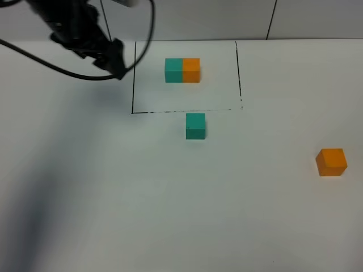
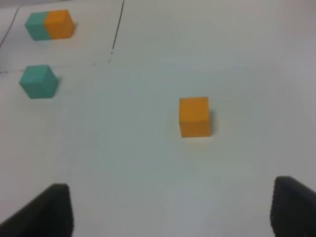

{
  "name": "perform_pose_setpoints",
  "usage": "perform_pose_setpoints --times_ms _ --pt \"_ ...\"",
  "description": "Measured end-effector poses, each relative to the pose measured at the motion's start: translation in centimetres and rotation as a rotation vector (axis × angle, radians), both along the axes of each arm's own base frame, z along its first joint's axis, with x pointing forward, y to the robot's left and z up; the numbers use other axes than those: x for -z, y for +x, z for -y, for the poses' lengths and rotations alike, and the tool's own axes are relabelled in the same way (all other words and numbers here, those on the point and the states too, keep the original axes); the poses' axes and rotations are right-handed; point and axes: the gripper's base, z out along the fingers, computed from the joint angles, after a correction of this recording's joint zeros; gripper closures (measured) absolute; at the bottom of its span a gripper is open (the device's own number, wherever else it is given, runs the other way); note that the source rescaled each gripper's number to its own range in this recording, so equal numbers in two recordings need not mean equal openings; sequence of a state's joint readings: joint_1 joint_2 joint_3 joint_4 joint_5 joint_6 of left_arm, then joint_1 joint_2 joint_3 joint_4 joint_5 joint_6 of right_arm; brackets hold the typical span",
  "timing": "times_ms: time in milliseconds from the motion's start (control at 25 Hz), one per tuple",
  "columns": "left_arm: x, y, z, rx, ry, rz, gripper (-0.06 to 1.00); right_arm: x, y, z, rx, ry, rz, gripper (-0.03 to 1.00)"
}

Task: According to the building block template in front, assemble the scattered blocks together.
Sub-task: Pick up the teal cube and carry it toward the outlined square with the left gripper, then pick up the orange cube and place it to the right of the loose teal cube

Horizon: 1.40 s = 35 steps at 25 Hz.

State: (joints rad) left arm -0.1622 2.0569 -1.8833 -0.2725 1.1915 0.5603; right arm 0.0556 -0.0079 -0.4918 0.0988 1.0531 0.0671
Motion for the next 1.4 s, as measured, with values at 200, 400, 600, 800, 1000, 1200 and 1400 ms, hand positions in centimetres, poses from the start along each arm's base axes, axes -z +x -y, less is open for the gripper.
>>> perform_pose_setpoints --times_ms 200,400,600,800,1000,1200,1400 --pt "-1.8 -5.6 -8.1 -0.238 -0.031 0.048 -0.05 0.0 0.0 0.0 0.0 0.0 0.0 0.31" --pt "-5.2 -12.5 -8.8 -0.321 -0.04 0.209 -0.05 0.0 0.0 0.0 0.0 0.0 0.0 0.31" --pt "-8.3 -19.8 -9.0 -0.485 -0.04 0.265 -0.03 0.0 0.0 0.0 0.0 0.0 0.0 0.31" --pt "-8.9 -26.5 -9.2 -0.627 -0.035 0.322 0.0 0.0 0.0 0.0 0.0 0.0 0.0 0.31" --pt "-7.7 -32.5 -8.9 -0.658 -0.068 0.405 0.03 0.0 0.0 0.0 0.0 0.0 0.0 0.31" --pt "-5.1 -36.9 -8.6 -0.664 -0.092 0.474 0.05 0.0 0.0 0.0 0.0 0.0 0.0 0.31" --pt "-2.4 -39.2 -8.5 -0.666 -0.105 0.506 0.1 0.0 0.0 0.0 0.0 0.0 0.0 0.31"
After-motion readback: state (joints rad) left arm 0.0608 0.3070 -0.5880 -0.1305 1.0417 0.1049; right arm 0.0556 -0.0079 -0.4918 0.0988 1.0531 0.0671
